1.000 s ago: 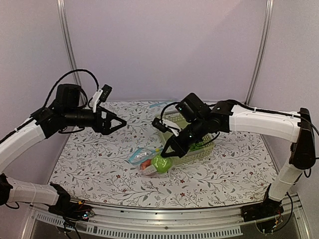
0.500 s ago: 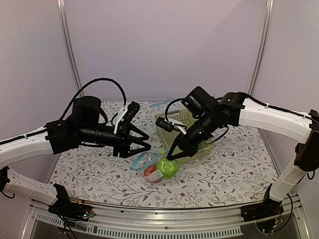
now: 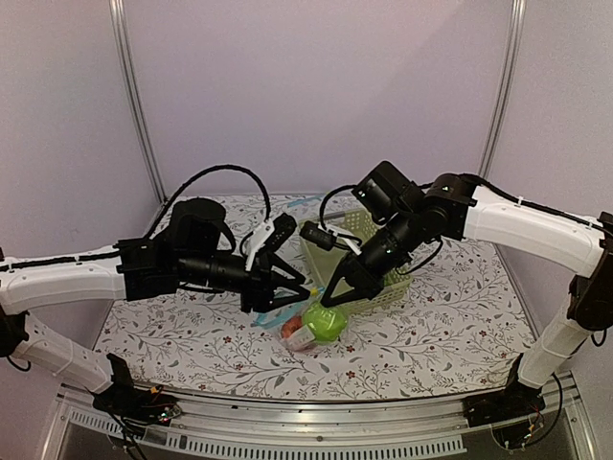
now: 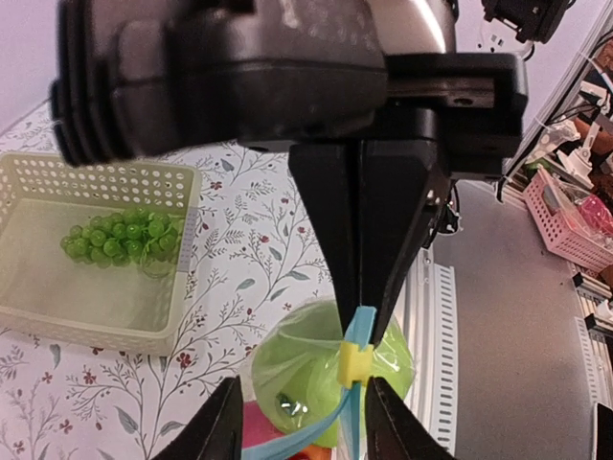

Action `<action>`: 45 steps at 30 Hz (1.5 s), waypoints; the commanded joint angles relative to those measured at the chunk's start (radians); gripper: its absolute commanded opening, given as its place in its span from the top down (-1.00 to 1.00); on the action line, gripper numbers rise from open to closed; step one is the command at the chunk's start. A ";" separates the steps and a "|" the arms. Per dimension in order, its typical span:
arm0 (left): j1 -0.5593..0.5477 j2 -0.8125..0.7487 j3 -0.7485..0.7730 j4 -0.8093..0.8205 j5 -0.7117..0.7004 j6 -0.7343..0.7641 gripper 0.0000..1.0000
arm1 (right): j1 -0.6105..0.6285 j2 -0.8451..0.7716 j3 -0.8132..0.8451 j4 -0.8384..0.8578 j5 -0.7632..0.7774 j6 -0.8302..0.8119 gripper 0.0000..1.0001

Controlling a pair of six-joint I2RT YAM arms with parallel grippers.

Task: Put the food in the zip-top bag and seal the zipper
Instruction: Hold the zipper from the zipper food storage bag.

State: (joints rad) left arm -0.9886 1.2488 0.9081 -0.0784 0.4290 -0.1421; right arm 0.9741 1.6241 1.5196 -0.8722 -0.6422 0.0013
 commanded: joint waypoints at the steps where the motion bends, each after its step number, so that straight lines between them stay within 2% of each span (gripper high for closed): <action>1: -0.021 0.023 0.028 0.027 -0.014 0.012 0.13 | -0.004 -0.024 0.028 -0.005 -0.028 -0.006 1.00; 7: -0.035 0.033 0.042 0.027 0.004 0.018 0.03 | -0.003 -0.011 0.030 -0.012 -0.026 -0.006 1.00; 12: -0.039 0.045 0.054 0.017 0.011 0.025 0.09 | -0.003 -0.003 0.034 -0.012 -0.028 -0.006 1.00; 19: -0.058 0.063 0.075 -0.019 -0.005 0.044 0.28 | -0.005 -0.001 0.036 -0.013 -0.037 -0.007 1.00; 25: -0.064 0.063 0.075 -0.024 -0.016 0.049 0.52 | -0.004 -0.001 0.033 -0.013 -0.030 -0.007 1.00; 30: -0.067 0.054 0.076 -0.040 -0.027 0.052 0.74 | -0.004 -0.007 0.031 -0.013 0.034 -0.006 1.00; 36: -0.067 0.042 0.071 -0.074 -0.040 0.055 0.88 | -0.006 -0.020 0.023 -0.005 0.154 0.033 1.00; 45: -0.067 0.004 0.051 -0.108 -0.081 0.059 0.94 | -0.014 -0.078 -0.006 0.028 0.264 0.068 1.00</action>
State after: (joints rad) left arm -1.0409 1.2922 0.9638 -0.1188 0.3519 -0.0967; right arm 0.9752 1.6123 1.5299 -0.8452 -0.4911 0.0433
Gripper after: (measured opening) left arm 0.063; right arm 0.004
